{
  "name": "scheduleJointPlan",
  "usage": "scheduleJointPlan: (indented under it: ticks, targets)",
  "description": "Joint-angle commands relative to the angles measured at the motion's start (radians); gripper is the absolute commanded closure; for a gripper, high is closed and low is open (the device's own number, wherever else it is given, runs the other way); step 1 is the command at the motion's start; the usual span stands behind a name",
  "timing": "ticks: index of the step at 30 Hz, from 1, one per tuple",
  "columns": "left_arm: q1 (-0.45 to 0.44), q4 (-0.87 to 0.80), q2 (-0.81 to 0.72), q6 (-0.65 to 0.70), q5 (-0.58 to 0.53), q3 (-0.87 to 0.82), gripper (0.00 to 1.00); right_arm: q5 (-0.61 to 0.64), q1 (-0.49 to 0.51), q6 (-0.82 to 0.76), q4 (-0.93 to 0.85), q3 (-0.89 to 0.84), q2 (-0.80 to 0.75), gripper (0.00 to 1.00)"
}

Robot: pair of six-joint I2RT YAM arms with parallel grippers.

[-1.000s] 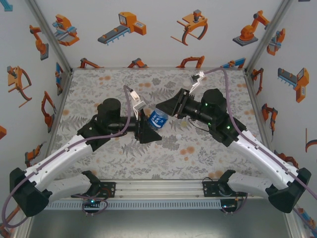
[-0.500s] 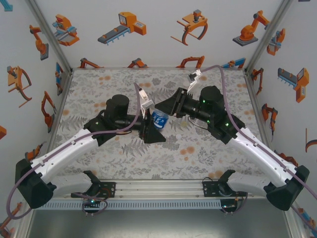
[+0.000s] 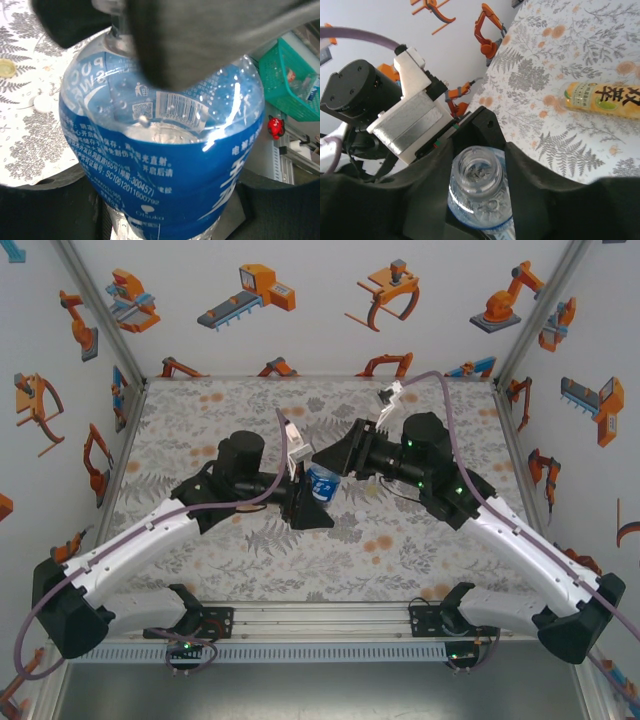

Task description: Screw on the bottle caps

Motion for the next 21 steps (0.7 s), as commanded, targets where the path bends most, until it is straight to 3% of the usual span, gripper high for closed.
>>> scheduleJointPlan:
  ticks: [1, 13, 21]
  targets:
    - [0.0, -0.029, -0.044, 0.045, -0.045, 0.002, 0.74, 0.034, 0.002, -0.056, -0.057, 0.058, -0.029, 0.44]
    - [0.005, -0.078, -0.151, 0.08, -0.117, -0.055, 1.0, 0.026, -0.157, -0.085, -0.174, 0.029, -0.079, 0.43]
    - [0.007, -0.145, -0.174, 0.109, -0.14, -0.063, 1.0, 0.122, -0.198, -0.18, -0.37, -0.027, -0.046, 0.47]
